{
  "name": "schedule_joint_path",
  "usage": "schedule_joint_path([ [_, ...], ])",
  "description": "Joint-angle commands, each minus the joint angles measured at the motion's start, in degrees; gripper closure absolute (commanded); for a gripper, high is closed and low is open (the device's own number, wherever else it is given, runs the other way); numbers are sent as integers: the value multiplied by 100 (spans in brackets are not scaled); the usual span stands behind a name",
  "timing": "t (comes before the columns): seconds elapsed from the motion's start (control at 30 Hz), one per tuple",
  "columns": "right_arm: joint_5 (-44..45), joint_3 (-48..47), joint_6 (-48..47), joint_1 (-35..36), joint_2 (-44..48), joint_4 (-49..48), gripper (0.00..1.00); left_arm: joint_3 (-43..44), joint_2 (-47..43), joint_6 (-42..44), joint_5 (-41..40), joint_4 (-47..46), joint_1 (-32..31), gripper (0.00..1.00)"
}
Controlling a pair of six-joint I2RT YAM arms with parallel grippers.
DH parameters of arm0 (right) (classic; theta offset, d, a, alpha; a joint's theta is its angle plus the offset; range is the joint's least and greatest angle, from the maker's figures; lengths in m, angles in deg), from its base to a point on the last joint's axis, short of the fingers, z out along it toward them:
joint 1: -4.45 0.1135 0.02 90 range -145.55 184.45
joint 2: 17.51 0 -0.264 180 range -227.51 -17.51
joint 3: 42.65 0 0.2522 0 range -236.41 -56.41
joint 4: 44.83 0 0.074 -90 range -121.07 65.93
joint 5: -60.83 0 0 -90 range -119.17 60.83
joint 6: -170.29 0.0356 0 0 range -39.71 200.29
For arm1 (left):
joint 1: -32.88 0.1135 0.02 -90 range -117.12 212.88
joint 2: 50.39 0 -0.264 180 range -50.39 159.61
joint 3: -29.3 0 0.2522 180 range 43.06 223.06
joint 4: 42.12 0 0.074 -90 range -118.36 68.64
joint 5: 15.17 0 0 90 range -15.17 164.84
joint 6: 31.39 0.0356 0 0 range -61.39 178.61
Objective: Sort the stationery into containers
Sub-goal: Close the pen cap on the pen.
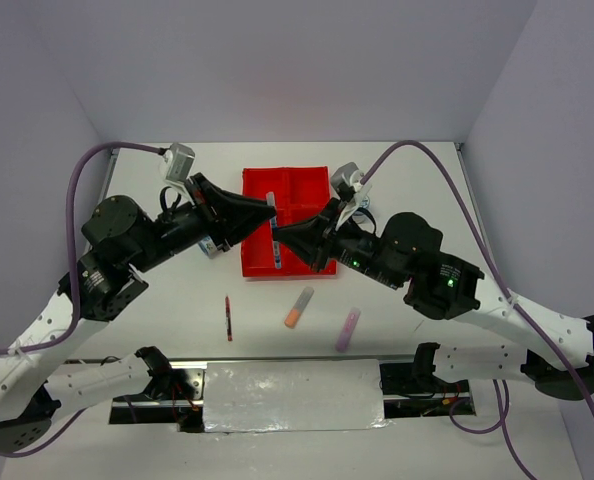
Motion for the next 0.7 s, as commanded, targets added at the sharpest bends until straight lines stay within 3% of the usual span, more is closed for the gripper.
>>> schedule_joint_path([
  [0.0, -85, -114, -25, -23, 25, -776, 100, 141, 0, 180, 69, 343, -78, 73],
  [0.33, -67, -149, -16, -23, -54, -741, 100, 53, -158, 224, -46, 458, -78, 63],
  [0.5, -67, -123, 2, -23, -45, -750, 100, 36, -141, 215, 15, 379, -78, 50],
  [0.67, -102, -140, 19, -32, -36, -714, 100, 9, -141, 189, 33, 317, -78, 53],
])
